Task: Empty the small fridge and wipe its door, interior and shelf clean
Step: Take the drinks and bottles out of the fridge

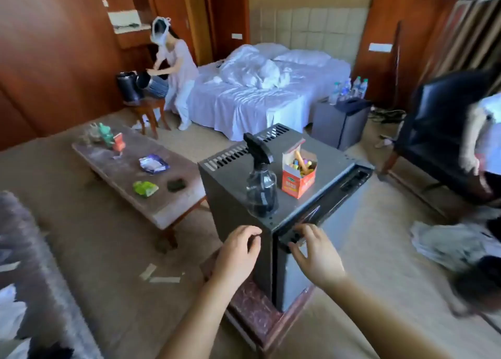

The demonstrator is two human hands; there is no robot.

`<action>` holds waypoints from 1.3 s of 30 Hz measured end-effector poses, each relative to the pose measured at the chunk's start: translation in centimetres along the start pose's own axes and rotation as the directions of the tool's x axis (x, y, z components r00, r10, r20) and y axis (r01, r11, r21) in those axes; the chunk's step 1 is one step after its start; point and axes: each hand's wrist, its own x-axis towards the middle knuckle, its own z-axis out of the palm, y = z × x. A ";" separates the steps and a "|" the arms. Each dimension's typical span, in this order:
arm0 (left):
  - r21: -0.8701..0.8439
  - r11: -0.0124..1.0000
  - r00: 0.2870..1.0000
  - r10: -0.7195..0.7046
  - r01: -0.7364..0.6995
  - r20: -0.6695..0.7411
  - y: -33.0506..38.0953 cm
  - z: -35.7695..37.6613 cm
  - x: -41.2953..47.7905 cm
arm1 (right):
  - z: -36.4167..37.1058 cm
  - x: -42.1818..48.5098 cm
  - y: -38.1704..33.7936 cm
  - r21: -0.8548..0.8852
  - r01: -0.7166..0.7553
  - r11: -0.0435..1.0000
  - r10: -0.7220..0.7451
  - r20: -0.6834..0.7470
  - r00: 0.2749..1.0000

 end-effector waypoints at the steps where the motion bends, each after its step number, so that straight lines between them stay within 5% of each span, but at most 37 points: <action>1: 0.021 0.995 0.995 0.098 -0.099 0.021 0.1 0.8 1.0 | 0.5 0.0 -0.1 -0.051 -0.005 0.999 0.008 0.061 0.998; 5: 0.209 0.941 0.953 0.224 -0.266 0.203 0.2 1.8 2.6 | 1.7 -0.5 -1.0 -0.170 -0.055 0.984 0.082 0.156 0.984; 10: 0.223 0.921 0.938 0.274 -0.319 0.213 -1.1 2.1 2.4 | 1.7 0.1 -1.9 -0.319 -0.103 0.942 0.150 0.126 0.981; 14: 0.205 0.923 0.929 0.271 -0.325 0.251 -0.7 1.7 2.3 | 0.1 -2.7 -0.9 -0.239 -0.265 0.934 0.269 -0.018 0.963; 21: 0.253 0.894 0.915 0.304 -0.370 0.264 -0.8 2.0 2.7 | -3.6 -10.6 5.1 -0.184 -0.596 0.782 0.479 -0.434 0.763; 26: 0.259 0.876 0.910 0.367 -0.408 0.192 -1.4 3.3 3.2 | -4.8 -9.4 7.8 -0.283 -0.795 0.537 0.677 -0.418 0.606; 33: 0.247 0.895 0.925 0.379 -0.372 0.022 -1.4 4.6 2.9 | -1.9 0.0 8.5 -0.208 -0.392 0.896 0.343 -0.237 0.909; 39: 0.333 0.931 0.923 0.254 -0.153 -0.288 0.4 8.0 2.0 | -2.4 11.1 11.6 -0.105 0.026 0.994 -0.041 -0.144 0.989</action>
